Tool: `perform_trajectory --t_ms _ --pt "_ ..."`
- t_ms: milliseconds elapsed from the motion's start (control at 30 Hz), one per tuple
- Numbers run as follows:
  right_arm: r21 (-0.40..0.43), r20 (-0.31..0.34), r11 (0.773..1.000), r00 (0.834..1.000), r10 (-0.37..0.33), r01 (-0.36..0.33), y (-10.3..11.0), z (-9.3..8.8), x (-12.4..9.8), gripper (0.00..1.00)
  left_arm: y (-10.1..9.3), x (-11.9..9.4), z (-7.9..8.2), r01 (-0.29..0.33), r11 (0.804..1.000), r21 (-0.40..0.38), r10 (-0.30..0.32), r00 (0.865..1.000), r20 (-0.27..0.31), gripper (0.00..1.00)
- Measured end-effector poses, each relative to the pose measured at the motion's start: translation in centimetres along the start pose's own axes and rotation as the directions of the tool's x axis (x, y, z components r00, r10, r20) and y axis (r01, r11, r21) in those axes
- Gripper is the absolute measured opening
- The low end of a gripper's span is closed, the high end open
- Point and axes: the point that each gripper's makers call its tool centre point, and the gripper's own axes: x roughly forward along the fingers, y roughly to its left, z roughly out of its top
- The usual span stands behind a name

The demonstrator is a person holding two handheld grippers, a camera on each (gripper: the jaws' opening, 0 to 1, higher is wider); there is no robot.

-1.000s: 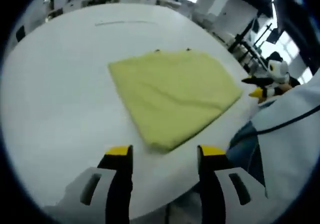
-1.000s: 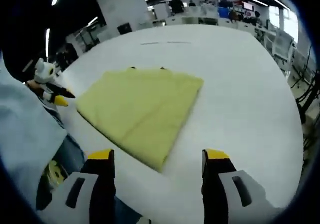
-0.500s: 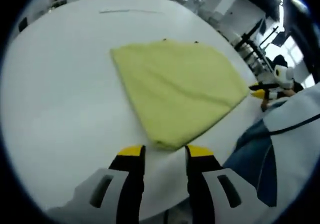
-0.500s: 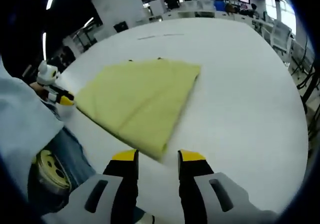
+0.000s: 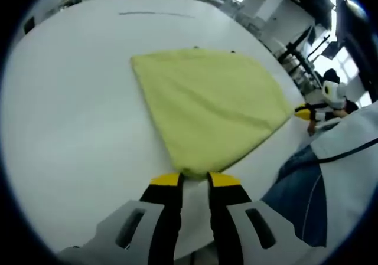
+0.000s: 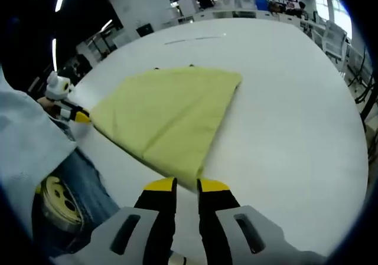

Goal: Fold the garment on the visible template until the final outline fits inside the template.

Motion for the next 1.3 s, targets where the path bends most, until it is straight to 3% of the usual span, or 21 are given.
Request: perform_trajectory --t_ms 100,267,567,633,700,833,1067,1300 --pt "-0.007 -0.007 1.000 1.000 0.003 -0.003 0.1 0.0 0.1 0.10 0.3 -0.1 0.3 -0.015 1.000 0.004 0.015 1.000 0.007 0.00" --pt "-0.020 -0.008 1.000 1.000 -0.007 0.007 -0.2 0.2 0.1 0.04 0.5 -0.4 0.7 -0.014 1.000 -0.021 0.014 1.000 0.018 0.00" --pt "-0.020 -0.015 1.000 1.000 -0.012 0.012 -0.4 0.3 -0.1 0.02 1.1 -1.3 0.7 -0.029 0.998 -0.062 0.030 0.999 0.019 0.00" --pt "-0.024 -0.012 1.000 1.000 -0.013 0.013 -0.4 0.4 -0.2 0.02 0.8 -1.3 0.8 -0.012 0.997 -0.073 0.014 0.999 0.032 0.00" --pt "-0.025 -0.018 1.000 1.000 -0.009 0.009 -0.3 0.3 -0.2 0.02 0.0 -1.0 0.1 0.025 0.999 -0.035 -0.026 1.000 -0.012 0.00" --pt "-0.036 -0.027 0.999 1.000 -0.013 0.012 -0.3 0.2 -0.1 0.02 1.1 -0.4 -0.4 -0.048 0.999 -0.009 0.048 0.998 -0.032 0.05" --pt "-0.027 -0.026 1.000 1.000 -0.011 0.010 -0.3 0.0 -0.1 0.02 0.9 -0.3 0.3 -0.030 0.999 -0.021 0.030 0.999 0.013 0.10" --pt "-0.028 -0.030 1.000 0.999 -0.013 0.012 -0.3 -0.1 -0.1 0.02 0.6 0.3 0.8 -0.026 0.999 -0.036 0.027 0.999 0.032 0.00"
